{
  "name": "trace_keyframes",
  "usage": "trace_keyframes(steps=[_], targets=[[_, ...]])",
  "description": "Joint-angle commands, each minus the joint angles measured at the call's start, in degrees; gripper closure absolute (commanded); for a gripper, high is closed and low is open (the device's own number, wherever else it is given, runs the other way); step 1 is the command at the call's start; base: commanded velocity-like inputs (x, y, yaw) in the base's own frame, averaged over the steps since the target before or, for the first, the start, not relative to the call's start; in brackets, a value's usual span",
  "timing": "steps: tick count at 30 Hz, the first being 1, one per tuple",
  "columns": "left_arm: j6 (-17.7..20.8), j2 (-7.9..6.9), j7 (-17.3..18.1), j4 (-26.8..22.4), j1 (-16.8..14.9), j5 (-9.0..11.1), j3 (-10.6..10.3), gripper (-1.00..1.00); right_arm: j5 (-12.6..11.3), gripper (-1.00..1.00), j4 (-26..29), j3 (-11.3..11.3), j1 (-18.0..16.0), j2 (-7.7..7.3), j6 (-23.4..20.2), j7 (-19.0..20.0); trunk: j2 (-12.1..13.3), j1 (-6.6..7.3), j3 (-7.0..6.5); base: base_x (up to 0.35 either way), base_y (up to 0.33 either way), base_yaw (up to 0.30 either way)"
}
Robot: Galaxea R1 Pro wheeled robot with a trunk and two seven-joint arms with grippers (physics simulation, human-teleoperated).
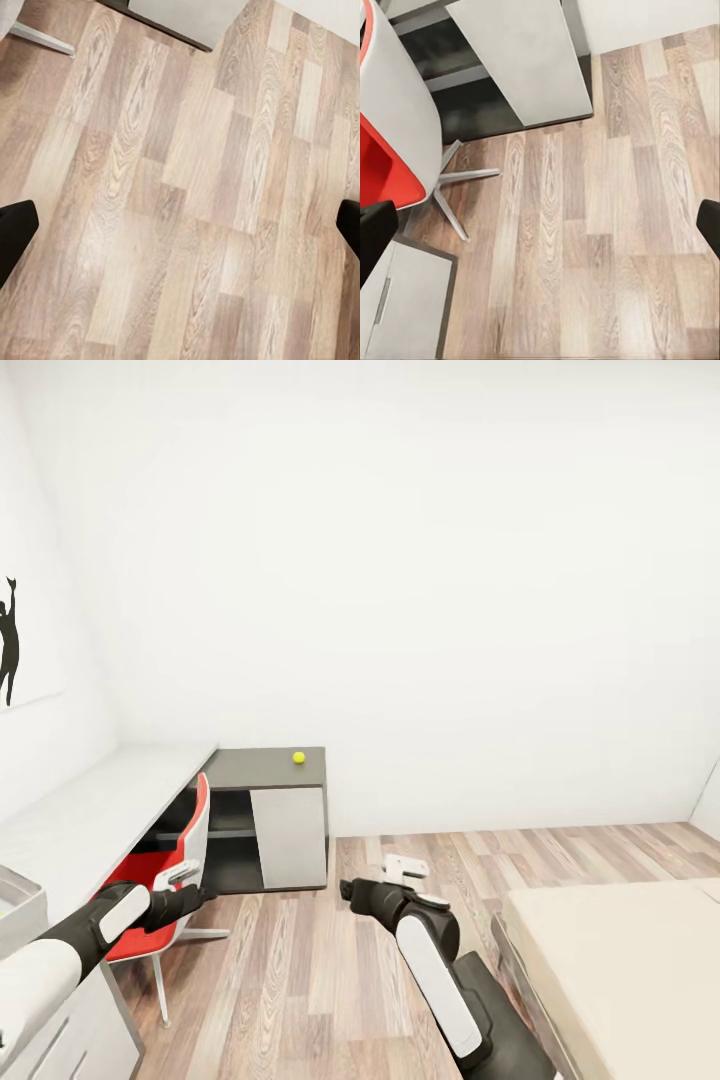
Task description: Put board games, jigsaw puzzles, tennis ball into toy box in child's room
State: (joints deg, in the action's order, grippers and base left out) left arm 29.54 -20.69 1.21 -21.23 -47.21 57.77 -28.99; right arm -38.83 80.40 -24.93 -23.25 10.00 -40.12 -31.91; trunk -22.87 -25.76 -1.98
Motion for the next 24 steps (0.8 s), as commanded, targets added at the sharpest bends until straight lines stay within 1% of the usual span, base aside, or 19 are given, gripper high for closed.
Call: trace_keyframes(steps=[1,6,10,14,20,24], targets=[[-0.3,0.03,0.0,0.0,0.0,0.0,-0.2,-1.00,-0.5,-1.00,-0.3,-0.1,0.0,0.00,0.0,-0.6,-0.1,-0.02,0.03,0.000,0.000,0.000],[-1.0,0.48,-0.1,0.0,0.0,-0.1,-0.3,-1.00,-0.3,-1.00,-0.7,-0.3,0.0,0.00,0.2,-0.6,-0.1,-0.02,0.03,0.005,0.000,0.000],[-1.2,0.60,-0.1,0.0,0.0,-0.2,-0.3,-1.00,-0.2,-1.00,-0.9,-0.3,0.0,0.00,0.2,-0.6,-0.1,-0.02,0.03,0.121,0.000,0.000],[-1.2,0.69,-0.1,0.0,0.0,-0.2,-0.4,-1.00,-0.2,-1.00,-1.3,-0.4,0.0,0.00,0.2,-0.5,-0.1,-0.02,0.03,0.270,0.000,0.000],[-1.3,1.06,-0.2,0.0,0.0,-0.2,-1.6,-1.00,-0.2,-1.00,-3.2,-0.3,0.0,0.00,0.2,-0.5,-0.1,-0.02,0.03,0.320,0.000,0.000],[-1.3,1.17,-0.2,0.0,0.0,-0.2,-2.0,-1.00,-0.2,-1.00,-3.4,-0.3,0.0,0.00,0.7,-0.5,-0.1,-0.02,0.03,0.329,0.000,0.000]])
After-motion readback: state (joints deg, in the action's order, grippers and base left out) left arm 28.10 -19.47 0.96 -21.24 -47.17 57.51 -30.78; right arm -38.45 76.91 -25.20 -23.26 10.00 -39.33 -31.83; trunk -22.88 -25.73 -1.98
